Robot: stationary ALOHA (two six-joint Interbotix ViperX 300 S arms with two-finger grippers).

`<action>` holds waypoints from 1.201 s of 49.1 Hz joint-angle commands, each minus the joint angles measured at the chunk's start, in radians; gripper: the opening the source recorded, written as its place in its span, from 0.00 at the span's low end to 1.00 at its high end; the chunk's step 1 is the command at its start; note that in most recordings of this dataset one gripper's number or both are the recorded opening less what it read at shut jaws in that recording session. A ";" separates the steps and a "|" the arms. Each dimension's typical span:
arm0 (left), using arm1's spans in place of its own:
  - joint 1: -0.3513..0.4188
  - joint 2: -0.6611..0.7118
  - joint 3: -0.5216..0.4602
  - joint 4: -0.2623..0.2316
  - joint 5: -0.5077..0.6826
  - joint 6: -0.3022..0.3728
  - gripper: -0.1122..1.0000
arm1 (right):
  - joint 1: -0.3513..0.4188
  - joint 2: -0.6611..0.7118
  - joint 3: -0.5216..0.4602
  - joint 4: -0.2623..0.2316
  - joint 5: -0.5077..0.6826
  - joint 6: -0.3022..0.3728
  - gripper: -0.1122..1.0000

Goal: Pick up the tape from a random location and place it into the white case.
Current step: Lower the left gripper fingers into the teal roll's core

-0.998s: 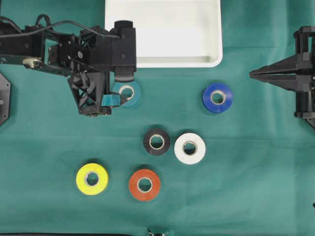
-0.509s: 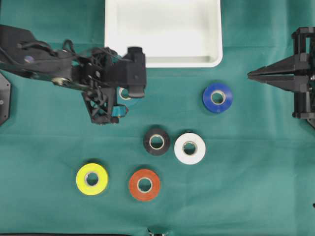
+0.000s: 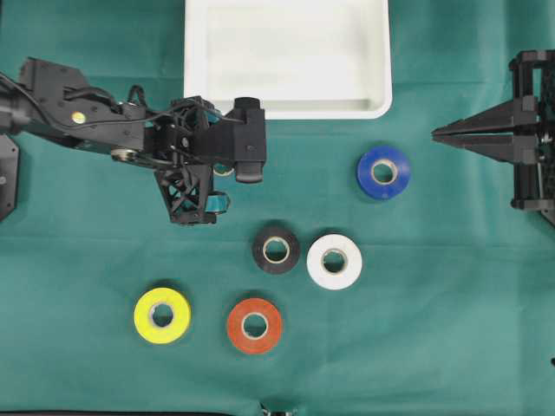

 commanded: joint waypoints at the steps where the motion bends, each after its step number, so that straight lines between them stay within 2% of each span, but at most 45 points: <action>1: -0.003 0.002 -0.008 -0.003 -0.009 -0.002 0.99 | -0.002 0.006 -0.012 -0.003 -0.005 0.003 0.10; 29: -0.018 0.095 0.035 -0.005 -0.101 -0.038 0.99 | -0.005 0.008 -0.012 -0.003 -0.005 0.003 0.10; 50: -0.018 0.092 0.041 -0.003 -0.100 -0.038 0.98 | -0.006 0.012 -0.012 -0.003 -0.005 0.003 0.10; 59: -0.018 0.092 0.041 -0.002 -0.100 -0.038 0.95 | -0.006 0.012 -0.012 -0.003 -0.005 0.005 0.10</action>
